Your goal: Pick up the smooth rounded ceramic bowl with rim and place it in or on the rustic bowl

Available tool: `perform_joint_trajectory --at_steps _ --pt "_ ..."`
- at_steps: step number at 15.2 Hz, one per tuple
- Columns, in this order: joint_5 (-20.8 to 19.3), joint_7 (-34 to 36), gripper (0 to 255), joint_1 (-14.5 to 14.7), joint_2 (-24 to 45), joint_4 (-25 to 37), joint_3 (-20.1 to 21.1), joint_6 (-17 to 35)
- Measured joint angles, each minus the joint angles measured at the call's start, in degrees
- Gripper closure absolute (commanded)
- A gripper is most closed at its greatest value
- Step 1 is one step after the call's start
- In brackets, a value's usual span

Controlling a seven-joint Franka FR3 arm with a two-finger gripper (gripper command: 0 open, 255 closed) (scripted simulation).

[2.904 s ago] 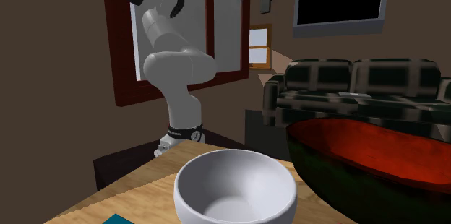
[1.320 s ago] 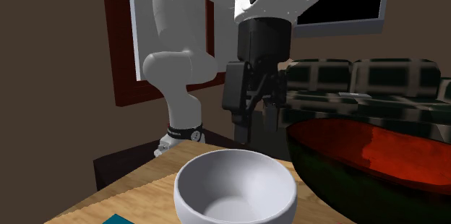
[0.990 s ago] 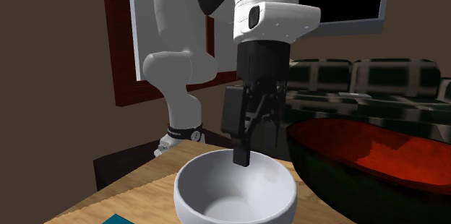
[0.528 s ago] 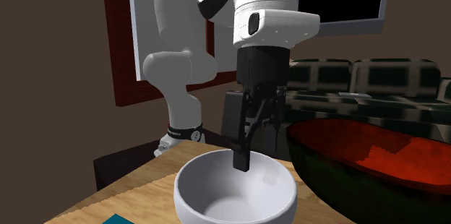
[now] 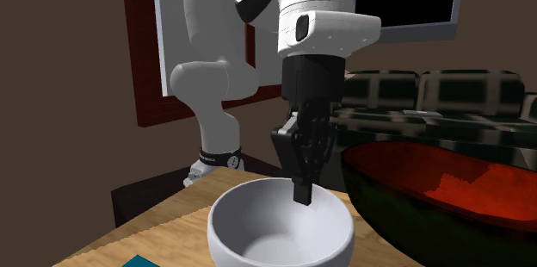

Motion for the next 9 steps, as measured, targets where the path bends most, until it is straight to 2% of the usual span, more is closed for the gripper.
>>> perform_joint_trajectory --at_steps 4,9 --pt "0.04 -0.09 255 0.0 -0.24 0.22 -0.01 -0.47" --pt "0.43 -0.43 255 0.14 -2.38 2.12 0.29 -4.51"
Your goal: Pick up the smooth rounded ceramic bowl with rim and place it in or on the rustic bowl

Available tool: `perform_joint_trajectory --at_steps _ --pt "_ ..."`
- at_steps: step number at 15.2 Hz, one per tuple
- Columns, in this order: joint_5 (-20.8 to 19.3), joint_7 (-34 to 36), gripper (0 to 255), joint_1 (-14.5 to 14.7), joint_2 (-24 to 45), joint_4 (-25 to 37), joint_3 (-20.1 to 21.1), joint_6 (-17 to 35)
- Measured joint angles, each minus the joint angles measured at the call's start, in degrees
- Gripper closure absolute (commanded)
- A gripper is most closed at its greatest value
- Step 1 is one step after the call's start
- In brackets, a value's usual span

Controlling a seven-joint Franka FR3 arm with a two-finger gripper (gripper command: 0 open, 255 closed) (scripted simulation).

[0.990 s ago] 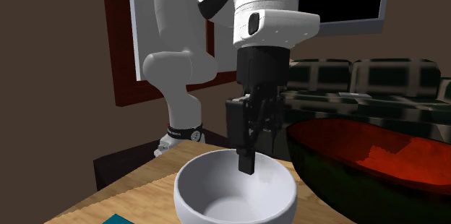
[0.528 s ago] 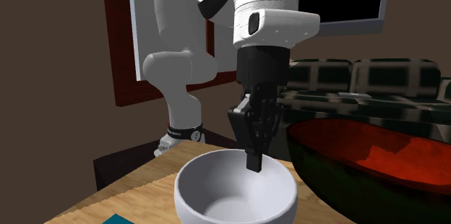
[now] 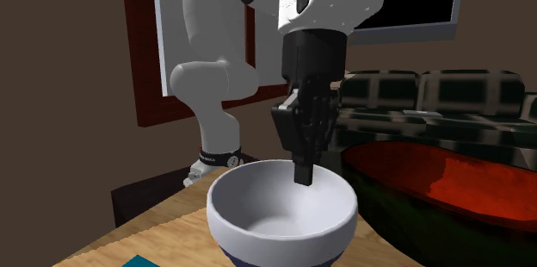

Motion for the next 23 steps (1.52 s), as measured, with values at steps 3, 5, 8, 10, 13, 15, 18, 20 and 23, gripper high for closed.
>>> perform_joint_trajectory --at_steps 3,5,8,10,13,15,18,20,23 --pt "0.23 -0.28 255 0.06 -1.5 1.45 0.2 -2.93" --pt "0.44 -0.33 255 0.18 -2.04 2.52 0.38 -4.55" --pt "0.6 -0.6 255 0.19 -3.26 3.76 0.53 -7.01" --pt "0.76 -0.78 255 0.25 -3.57 5.0 0.61 -8.54" --pt "0.98 -1.01 255 0.32 -4.58 6.74 0.82 -11.28" --pt "1.11 -1.06 255 0.38 -5.07 7.68 0.99 -12.72" --pt "1.35 -1.3 255 0.46 -5.58 9.82 1.18 -15.36" --pt "1.45 -1.59 255 0.47 -5.73 11.18 1.18 -16.86" --pt "1.66 -1.75 255 0.56 -5.99 13.3 1.39 -19.23"
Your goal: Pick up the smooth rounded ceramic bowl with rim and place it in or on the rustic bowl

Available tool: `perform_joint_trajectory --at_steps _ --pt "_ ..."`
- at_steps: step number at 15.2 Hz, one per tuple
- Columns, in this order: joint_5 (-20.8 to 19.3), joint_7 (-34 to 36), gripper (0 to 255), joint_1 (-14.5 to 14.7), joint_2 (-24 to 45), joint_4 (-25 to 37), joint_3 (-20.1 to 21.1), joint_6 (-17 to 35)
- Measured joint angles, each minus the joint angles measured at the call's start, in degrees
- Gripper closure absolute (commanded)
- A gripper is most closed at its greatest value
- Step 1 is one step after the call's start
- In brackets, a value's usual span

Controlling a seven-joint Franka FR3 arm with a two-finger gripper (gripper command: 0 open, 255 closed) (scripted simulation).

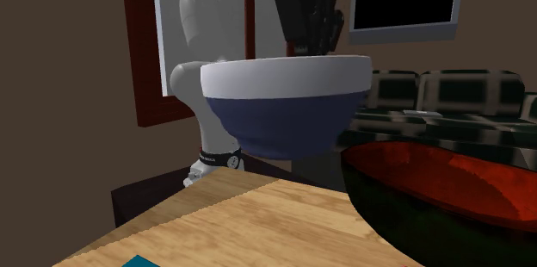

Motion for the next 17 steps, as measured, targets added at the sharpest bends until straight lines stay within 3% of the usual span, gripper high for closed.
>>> perform_joint_trajectory --at_steps 5,17 --pt "0.49 0.22 255 0.34 0.16 3.48 0.64 -3.39" --pt "4.39 13.29 255 5.78 12.34 18.3 10.66 -7.56"
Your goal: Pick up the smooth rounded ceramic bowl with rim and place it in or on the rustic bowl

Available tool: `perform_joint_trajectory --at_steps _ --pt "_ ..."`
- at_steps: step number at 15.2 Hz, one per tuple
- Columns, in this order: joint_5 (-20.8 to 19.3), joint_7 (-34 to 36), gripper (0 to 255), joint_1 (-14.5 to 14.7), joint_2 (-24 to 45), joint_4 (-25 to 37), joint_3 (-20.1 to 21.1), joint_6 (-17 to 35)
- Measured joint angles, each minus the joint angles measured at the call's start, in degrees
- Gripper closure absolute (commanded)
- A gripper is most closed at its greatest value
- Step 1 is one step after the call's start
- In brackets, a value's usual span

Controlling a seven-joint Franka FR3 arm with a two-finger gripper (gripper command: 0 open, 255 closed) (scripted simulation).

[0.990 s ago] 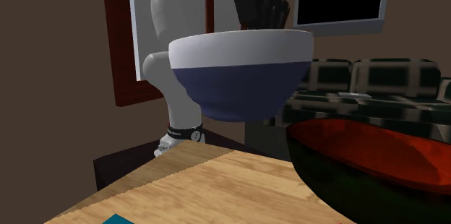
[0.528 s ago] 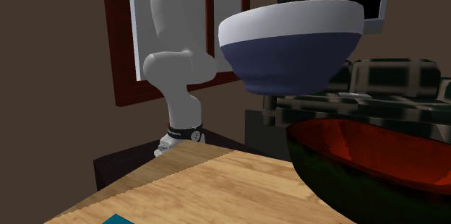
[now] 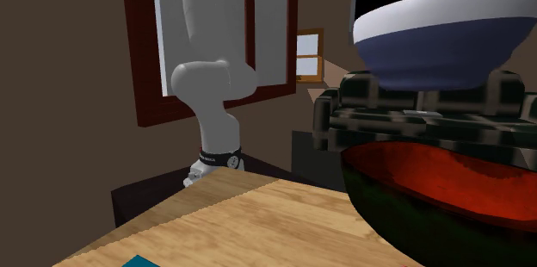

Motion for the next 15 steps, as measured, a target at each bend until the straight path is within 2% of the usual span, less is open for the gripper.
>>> perform_joint_trajectory --at_steps 3,15 --pt "0.3 3.52 255 1.31 3.88 4.76 2.39 -1.25" --pt "0.04 5.1 255 1.51 5.09 -3.21 2.78 7.8"
